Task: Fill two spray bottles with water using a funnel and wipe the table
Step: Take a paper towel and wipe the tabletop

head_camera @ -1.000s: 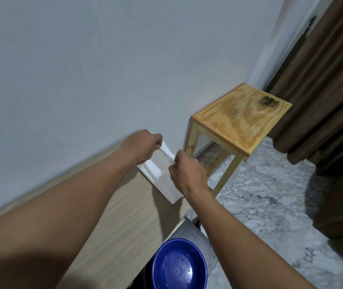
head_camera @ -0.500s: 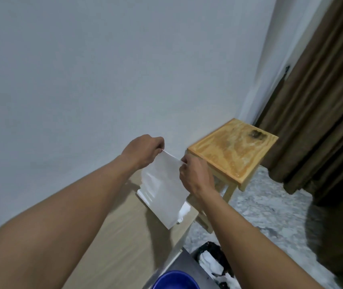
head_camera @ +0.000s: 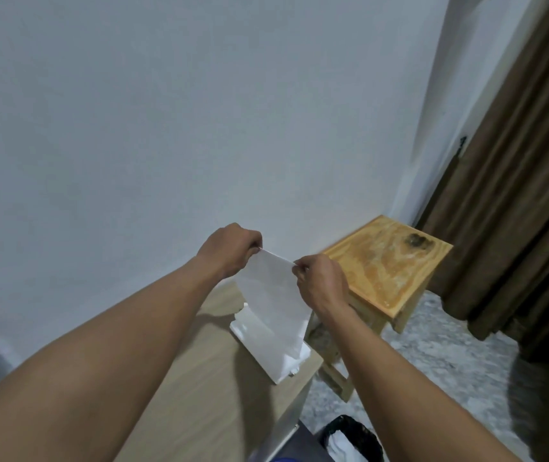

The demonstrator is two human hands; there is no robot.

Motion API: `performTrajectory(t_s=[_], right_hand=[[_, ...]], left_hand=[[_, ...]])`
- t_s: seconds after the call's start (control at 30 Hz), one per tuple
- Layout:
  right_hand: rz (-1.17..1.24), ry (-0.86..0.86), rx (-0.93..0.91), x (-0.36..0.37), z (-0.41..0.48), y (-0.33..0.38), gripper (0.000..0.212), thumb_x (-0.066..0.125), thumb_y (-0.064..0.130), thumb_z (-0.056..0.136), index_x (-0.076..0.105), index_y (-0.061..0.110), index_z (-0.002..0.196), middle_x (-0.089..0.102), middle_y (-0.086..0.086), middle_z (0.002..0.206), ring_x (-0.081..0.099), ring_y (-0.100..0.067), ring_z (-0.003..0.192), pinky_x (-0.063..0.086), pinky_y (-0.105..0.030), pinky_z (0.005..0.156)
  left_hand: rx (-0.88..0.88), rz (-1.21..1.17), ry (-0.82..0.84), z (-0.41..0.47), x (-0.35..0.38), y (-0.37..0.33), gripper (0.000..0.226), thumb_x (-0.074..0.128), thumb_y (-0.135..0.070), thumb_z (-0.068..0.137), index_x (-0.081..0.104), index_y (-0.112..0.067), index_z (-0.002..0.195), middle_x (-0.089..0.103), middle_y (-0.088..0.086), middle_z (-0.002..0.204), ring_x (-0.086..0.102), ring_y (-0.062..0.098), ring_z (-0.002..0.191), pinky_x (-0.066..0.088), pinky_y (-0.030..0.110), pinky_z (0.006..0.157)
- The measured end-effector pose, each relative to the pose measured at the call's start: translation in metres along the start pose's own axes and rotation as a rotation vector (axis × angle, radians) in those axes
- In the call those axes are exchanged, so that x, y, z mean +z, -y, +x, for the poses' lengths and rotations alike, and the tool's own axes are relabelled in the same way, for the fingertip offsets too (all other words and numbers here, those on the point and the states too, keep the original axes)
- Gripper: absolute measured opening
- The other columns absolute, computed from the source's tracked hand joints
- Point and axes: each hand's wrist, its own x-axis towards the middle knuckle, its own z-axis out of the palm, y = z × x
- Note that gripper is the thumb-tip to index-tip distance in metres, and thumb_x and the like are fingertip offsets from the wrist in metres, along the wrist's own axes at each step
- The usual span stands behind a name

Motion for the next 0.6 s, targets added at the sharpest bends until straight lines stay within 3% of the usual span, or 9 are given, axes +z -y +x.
performTrajectory(t_s=[0.1,0.37,0.6], right_hand=[[0.026,-0.036,0.001,-0.004,0.000,0.006,0.019,0.058,0.015,0.093,0.077,0.013,0.093,0.076,-0.006,0.092,0.069,-0.031,0.087,0.057,-0.038,0.068],[0.087,-0.019,0.016,-0.021,0.006,0.018,0.023,0.054,0.019,0.092,0.078,0.018,0.092,0.076,0.000,0.088,0.067,-0.026,0.084,0.049,-0.030,0.064],[0.093,-0.030,-0.019,-0.033,0.009,0.026,0.025,0.052,0.021,0.092,0.077,0.020,0.094,0.076,0.001,0.087,0.067,-0.027,0.085,0.056,-0.035,0.069]], left_hand=[[0.000,0.015,-0.021,-0.004,-0.005,0.002,0.018,0.049,-0.028,0.098,0.067,-0.027,0.098,0.061,0.002,0.088,0.060,0.025,0.080,0.040,0.030,0.062],[0.011,0.038,-0.091,-0.004,-0.021,-0.002,0.020,0.041,-0.032,0.100,0.060,-0.027,0.101,0.060,0.004,0.089,0.059,0.029,0.081,0.041,0.034,0.066],[-0.032,0.031,-0.116,-0.006,-0.036,-0.006,0.019,0.038,-0.033,0.101,0.056,-0.027,0.102,0.058,0.004,0.087,0.057,0.030,0.080,0.036,0.033,0.065]])
